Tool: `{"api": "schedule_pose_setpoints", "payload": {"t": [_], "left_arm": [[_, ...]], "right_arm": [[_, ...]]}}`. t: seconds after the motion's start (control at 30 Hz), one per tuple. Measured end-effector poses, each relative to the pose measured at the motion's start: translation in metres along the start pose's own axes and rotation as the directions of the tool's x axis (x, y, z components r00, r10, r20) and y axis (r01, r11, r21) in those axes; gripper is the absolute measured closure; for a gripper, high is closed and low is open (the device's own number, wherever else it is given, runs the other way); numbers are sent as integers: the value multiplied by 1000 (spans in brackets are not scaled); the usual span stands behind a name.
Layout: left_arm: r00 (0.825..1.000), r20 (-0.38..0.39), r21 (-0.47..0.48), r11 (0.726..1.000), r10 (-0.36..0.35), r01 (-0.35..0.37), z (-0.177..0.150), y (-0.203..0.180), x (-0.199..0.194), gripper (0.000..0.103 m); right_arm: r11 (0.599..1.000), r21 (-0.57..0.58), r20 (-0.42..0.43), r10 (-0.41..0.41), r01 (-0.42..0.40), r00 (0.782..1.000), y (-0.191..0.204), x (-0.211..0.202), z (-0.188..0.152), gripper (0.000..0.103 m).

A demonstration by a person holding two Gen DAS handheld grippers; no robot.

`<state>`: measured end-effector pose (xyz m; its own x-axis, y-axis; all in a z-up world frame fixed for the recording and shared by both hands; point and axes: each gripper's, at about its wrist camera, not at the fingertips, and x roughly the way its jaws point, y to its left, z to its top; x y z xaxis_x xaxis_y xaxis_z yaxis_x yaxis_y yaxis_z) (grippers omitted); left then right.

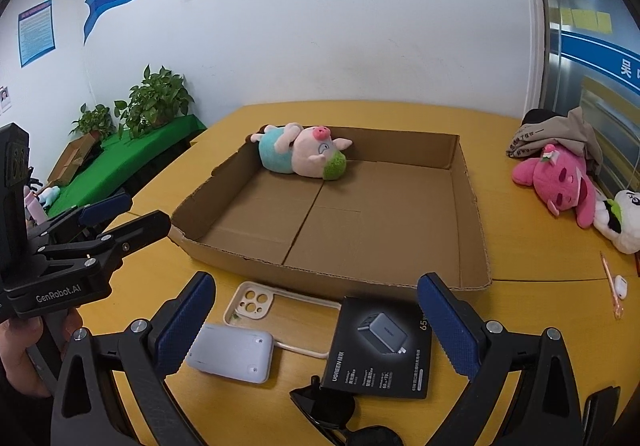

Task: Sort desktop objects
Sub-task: 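Withdraw the right tool from the box toward the remaining items, then close the right tool on the black UGREEN charger box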

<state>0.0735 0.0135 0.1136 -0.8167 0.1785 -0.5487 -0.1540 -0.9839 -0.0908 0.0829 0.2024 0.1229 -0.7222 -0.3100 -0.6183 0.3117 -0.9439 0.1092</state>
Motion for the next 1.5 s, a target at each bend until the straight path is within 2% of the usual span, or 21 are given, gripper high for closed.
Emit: {"api": "schedule_pose_setpoints", "payload": {"t": [0.2,0.67,1.17,1.5], "left_arm": [[1000,1,3,1000,3,-3,-1,-1,1,15],[998,-35,-10,999,-53,52,-11,8,10,15],[995,-69,-20,997,-77,76,-18,7,17,15],[987,-96,-37,991,-128,125,-21,3,28,15]], "right_arm": [[1000,4,-7,-5,5,1000,-3,3,-1,1],[999,33,-32,-41,43,999,-7,9,-10,1],[999,28,-53,-34,35,998,-8,15,-13,1],[996,82,-76,-33,39,997,-30,17,-23,1]]}}
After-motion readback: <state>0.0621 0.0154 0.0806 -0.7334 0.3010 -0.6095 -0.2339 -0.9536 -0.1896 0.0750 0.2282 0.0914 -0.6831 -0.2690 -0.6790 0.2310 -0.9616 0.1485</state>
